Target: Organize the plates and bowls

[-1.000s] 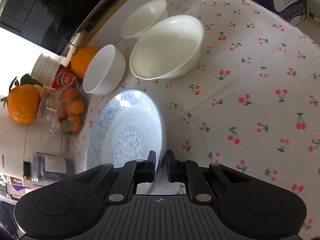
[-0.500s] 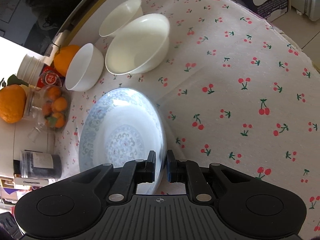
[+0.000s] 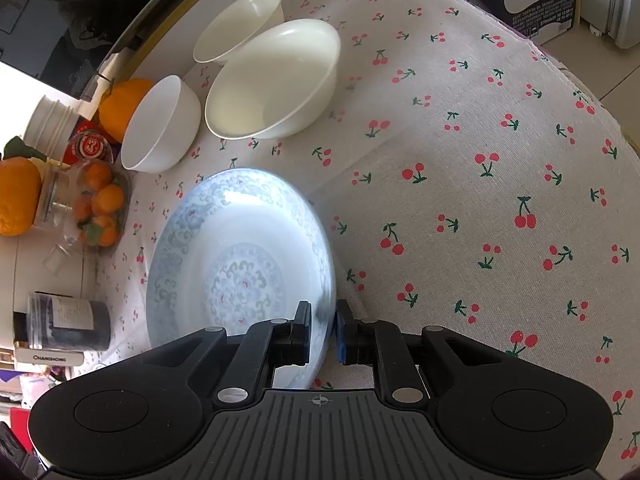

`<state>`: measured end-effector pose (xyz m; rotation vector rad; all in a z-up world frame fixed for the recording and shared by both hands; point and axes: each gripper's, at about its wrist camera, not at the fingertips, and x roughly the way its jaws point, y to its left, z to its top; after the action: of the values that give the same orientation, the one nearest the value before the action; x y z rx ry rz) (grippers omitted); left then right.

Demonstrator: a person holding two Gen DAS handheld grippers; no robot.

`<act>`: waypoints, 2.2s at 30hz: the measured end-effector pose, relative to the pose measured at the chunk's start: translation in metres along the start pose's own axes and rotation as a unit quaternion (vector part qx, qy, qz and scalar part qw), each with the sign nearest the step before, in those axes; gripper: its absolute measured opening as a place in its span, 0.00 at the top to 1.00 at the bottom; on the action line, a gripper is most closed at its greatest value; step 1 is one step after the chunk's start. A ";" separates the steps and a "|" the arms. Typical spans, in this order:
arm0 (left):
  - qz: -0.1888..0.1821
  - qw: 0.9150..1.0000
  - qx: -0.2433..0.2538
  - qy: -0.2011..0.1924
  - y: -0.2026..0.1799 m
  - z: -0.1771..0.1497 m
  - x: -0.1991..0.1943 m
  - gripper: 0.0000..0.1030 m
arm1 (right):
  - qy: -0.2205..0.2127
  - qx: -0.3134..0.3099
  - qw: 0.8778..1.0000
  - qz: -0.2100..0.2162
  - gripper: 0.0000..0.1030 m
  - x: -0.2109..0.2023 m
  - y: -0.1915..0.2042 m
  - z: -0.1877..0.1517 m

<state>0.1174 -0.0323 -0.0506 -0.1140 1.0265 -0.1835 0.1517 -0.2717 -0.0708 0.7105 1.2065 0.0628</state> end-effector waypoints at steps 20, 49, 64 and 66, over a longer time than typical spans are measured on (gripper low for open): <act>0.012 1.000 -0.004 -0.008 0.013 -0.014 -0.031 0.16 | -0.005 -0.091 0.996 0.017 0.20 -0.030 0.010 -0.018; -0.068 0.995 -0.062 0.039 0.078 -0.091 -0.091 0.13 | 0.057 -0.259 0.961 0.079 0.18 -0.022 0.036 -0.126; -0.089 0.989 -0.092 0.078 0.081 -0.101 -0.072 0.70 | 0.058 -0.225 0.970 0.075 0.64 -0.026 0.027 -0.125; -0.083 0.990 -0.089 0.077 0.079 -0.102 -0.073 0.89 | 0.054 -0.229 0.970 0.065 0.74 -0.026 0.025 -0.124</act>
<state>0.0013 0.0590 -0.0561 -0.3525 1.1868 -0.2545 0.0421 -0.2044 -0.0566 0.3811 1.1911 0.4790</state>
